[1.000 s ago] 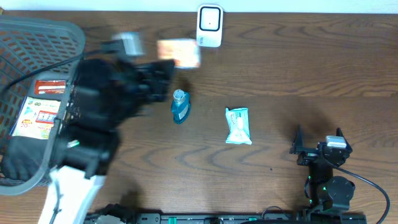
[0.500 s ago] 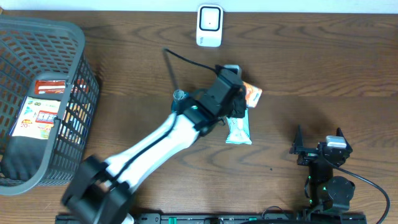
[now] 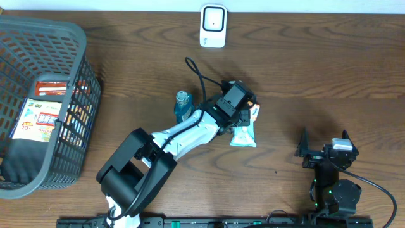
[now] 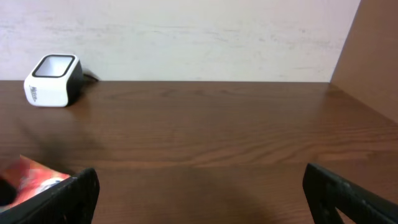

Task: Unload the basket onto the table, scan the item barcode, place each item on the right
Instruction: 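Carry the orange box toward the scanner and hold it, then drop the orange box on the table beside the wipes, then move the left gripper back into the basket, then grasp the white-and-red snack bag in the basket with left gripper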

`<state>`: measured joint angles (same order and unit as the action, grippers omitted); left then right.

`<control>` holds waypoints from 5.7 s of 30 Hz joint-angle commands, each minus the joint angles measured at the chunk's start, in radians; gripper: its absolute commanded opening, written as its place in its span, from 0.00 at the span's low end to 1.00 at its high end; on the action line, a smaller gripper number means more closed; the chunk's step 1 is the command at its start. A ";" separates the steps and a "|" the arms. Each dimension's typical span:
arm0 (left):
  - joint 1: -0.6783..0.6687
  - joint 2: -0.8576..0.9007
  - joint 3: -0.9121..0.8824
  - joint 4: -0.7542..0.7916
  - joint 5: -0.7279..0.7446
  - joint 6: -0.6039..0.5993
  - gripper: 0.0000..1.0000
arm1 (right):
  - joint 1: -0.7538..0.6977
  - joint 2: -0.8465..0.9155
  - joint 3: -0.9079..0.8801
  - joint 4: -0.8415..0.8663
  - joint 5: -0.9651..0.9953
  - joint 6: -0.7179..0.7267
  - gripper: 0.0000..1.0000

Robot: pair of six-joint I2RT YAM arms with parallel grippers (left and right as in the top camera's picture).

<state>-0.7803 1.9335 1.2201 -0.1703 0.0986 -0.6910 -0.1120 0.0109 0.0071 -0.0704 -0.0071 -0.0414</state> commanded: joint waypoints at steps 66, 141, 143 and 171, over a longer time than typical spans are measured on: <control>1.458 -0.260 0.093 -0.720 0.009 -0.066 1.00 | -0.004 -0.004 -0.002 -0.004 0.001 -0.013 0.99; 1.458 0.035 0.047 -0.586 -0.053 -0.002 0.22 | -0.004 -0.004 -0.002 -0.004 0.001 -0.013 0.99; 1.458 0.040 0.047 -0.586 -0.053 0.011 0.07 | -0.004 -0.004 -0.002 -0.004 0.001 -0.013 0.99; 1.456 -0.866 0.142 -0.446 0.377 0.066 0.07 | -0.004 -0.004 -0.002 -0.004 0.001 -0.013 0.99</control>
<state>0.7097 1.1465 1.3479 -0.6518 0.2584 -0.5869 -0.1120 0.0113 0.0071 -0.0708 -0.0074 -0.0414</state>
